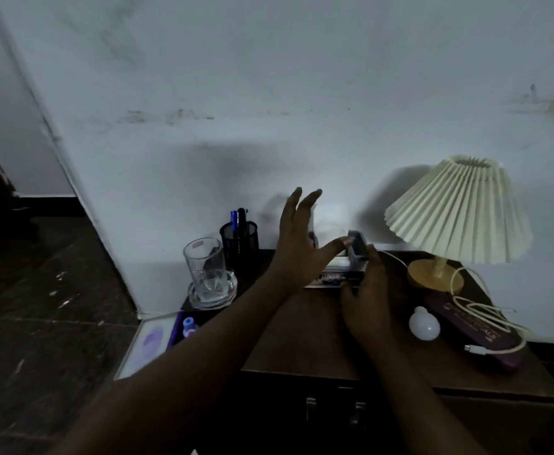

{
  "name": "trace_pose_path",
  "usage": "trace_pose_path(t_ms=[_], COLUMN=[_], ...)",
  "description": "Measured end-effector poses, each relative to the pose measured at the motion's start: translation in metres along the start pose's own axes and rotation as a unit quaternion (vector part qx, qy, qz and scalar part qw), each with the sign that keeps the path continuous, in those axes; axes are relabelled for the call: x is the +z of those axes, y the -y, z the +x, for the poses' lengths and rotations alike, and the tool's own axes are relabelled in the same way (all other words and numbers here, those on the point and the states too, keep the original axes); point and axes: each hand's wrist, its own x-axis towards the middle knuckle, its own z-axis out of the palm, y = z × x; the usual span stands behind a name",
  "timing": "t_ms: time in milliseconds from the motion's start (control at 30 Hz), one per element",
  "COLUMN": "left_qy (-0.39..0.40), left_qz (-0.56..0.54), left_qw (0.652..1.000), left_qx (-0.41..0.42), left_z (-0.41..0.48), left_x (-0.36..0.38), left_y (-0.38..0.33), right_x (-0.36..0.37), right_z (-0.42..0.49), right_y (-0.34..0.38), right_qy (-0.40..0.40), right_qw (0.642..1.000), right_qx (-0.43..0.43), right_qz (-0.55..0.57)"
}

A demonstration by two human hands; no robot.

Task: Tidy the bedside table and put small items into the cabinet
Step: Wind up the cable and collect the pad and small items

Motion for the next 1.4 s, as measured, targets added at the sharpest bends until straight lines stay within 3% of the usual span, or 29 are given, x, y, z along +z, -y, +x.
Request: trace_pose_path(t_ms=[67, 167, 233, 333, 400, 500, 633, 700, 800, 900, 1000, 1200, 1300, 1400], left_qy=[-0.083, -0.245, -0.294, -0.231, -0.19, -0.109, -0.033, -0.059, -0.11, -0.132, -0.163, -0.165, -0.161, -0.157], left_qz=[0.022, 0.106, 0.142, 0.154, 0.174, 0.224, 0.31, 0.252, 0.0, -0.12, -0.164, -0.189, -0.189, -0.185], left_qw=[0.996, 0.964, 0.942, 0.933, 0.926, 0.917, 0.859, 0.836, 0.811, 0.769, 0.753, 0.765, 0.779, 0.806], left_qx=[0.004, -0.002, -0.077, -0.23, -0.276, -0.311, -0.406, -0.484, -0.575, -0.613, -0.616, -0.594, -0.576, -0.541], left_z=[-0.027, -0.058, -0.074, -0.095, -0.108, -0.124, -0.137, -0.148, -0.168, -0.178, -0.178, -0.179, -0.176, -0.169], left_x=[-0.018, -0.064, -0.101, -0.154, -0.186, -0.21, -0.218, -0.229, -0.244, -0.249, -0.249, -0.25, -0.247, -0.241], left_y=[-0.01, -0.012, -0.007, 0.011, 0.025, 0.037, 0.056, 0.065, 0.065, 0.06, 0.057, 0.054, 0.05, 0.04], right_x=[-0.002, -0.003, -0.004, 0.001, 0.009, 0.022, 0.043, 0.057, 0.085, 0.113, 0.133, 0.15, 0.132, 0.093], right_z=[-0.006, -0.016, -0.022, -0.031, -0.037, -0.049, -0.08, -0.098, -0.114, -0.113, -0.107, -0.111, -0.098, -0.062], right_y=[0.008, 0.016, 0.021, 0.027, 0.034, 0.049, 0.073, 0.088, 0.113, 0.132, 0.138, 0.13, 0.13, 0.116], right_qy=[-0.046, -0.103, -0.084, -0.04, 0.016, 0.166, 0.3, 0.331, 0.305, 0.27, 0.272, 0.294, 0.258, 0.206], right_qw=[0.994, 0.951, 0.937, 0.919, 0.926, 0.923, 0.902, 0.898, 0.915, 0.917, 0.898, 0.891, 0.914, 0.927], right_qx=[-0.04, -0.147, -0.204, -0.277, -0.298, -0.289, -0.262, -0.257, -0.238, -0.216, -0.214, -0.24, -0.234, -0.201], right_qz=[-0.089, -0.253, -0.271, -0.276, -0.232, -0.193, -0.166, -0.132, -0.111, -0.198, -0.274, -0.247, -0.209, -0.239])
